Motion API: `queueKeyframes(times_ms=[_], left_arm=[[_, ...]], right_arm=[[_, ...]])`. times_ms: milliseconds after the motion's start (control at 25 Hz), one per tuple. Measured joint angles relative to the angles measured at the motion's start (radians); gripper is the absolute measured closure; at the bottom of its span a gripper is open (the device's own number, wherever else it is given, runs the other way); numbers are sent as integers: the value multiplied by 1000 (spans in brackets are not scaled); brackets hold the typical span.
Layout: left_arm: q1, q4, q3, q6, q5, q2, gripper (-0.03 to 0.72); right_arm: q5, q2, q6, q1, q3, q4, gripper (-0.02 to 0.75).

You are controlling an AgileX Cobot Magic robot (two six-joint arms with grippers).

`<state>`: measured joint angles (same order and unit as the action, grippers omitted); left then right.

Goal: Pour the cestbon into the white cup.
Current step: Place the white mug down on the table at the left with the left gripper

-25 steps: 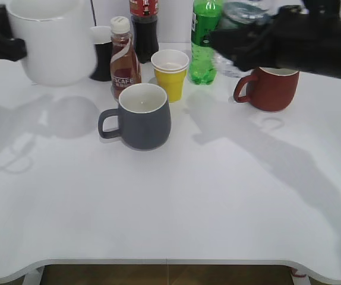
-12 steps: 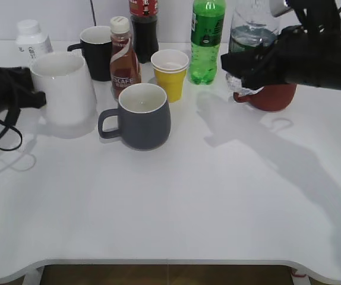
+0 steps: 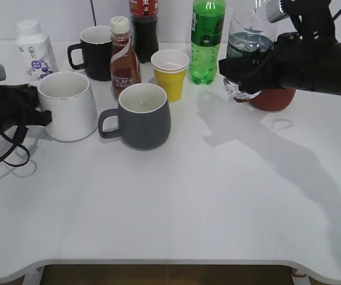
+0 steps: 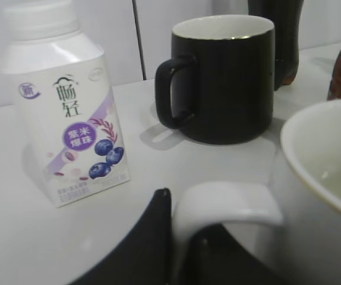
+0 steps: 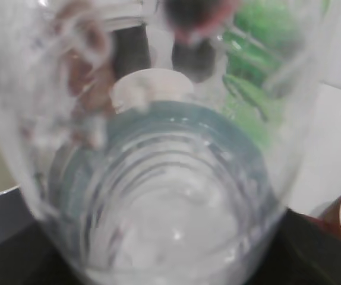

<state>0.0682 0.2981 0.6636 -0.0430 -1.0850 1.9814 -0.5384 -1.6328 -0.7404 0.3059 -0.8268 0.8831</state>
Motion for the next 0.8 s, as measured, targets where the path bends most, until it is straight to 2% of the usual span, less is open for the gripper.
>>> queueKeyframes(times_ms=[360,520,800], left_arm=[[-3,-6,-20,-5,-6,0,662],[-3,-8,-53,-7,-31,0,636],[-3,2,-61,-14,-36,-7,427]], right_arm=[[0,0,-12,0,0,0,282],[0,0,-17,0,0,0,282],[-30,0,-20,0,0,0,282]])
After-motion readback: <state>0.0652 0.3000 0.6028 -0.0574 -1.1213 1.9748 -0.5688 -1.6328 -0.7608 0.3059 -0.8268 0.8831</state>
